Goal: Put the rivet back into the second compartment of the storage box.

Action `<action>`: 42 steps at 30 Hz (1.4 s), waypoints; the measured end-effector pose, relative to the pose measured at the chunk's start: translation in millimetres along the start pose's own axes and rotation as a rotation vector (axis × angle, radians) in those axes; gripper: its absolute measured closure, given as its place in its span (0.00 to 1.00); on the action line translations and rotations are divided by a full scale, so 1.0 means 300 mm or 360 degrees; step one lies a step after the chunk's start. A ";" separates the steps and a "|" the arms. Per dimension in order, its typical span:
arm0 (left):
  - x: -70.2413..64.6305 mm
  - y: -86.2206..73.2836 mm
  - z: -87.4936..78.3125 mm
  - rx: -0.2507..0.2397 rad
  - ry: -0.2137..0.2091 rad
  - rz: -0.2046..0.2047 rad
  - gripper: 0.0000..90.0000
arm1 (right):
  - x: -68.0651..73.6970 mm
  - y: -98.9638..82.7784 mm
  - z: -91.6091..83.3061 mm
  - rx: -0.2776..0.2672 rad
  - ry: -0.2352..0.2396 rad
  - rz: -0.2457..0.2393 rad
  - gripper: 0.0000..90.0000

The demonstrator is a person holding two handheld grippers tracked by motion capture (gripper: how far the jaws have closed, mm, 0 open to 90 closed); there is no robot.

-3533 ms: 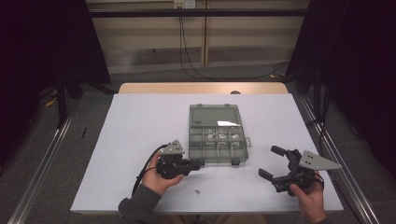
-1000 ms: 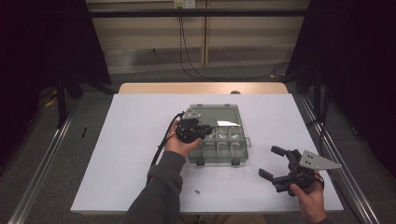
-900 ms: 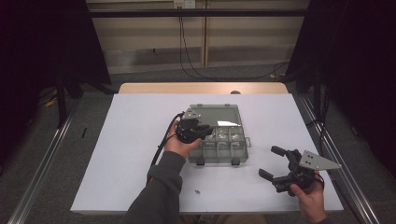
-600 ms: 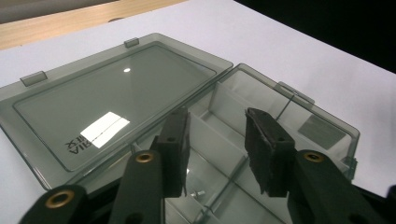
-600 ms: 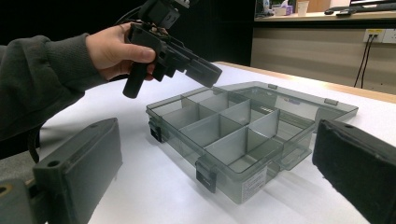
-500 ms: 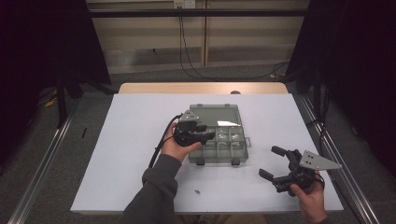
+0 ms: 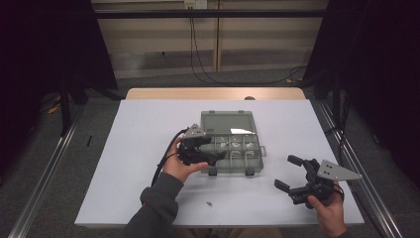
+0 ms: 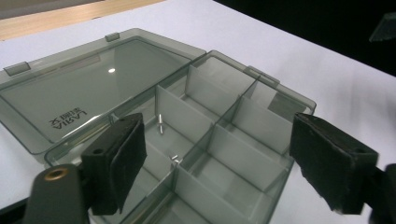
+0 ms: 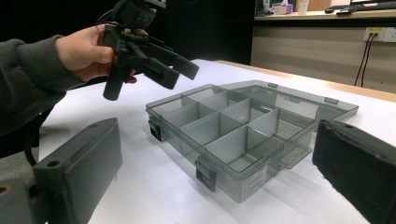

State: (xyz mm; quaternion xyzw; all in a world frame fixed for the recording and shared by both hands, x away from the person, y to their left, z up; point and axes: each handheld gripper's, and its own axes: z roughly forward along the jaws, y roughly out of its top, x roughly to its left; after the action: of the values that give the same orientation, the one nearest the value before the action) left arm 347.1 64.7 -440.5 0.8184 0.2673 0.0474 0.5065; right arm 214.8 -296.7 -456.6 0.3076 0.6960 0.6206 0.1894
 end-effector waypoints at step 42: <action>-0.088 -0.160 -0.100 0.0035 -0.0113 0.0038 0.09 | 0.004 0.000 0.005 0.0007 0.0006 -0.0009 0.01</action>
State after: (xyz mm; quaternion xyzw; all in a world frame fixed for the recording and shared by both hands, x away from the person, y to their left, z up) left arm 295.6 92.5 -461.9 0.8282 0.2399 0.0213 0.5060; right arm 214.9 -294.8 -456.7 0.3051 0.6984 0.6192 0.1892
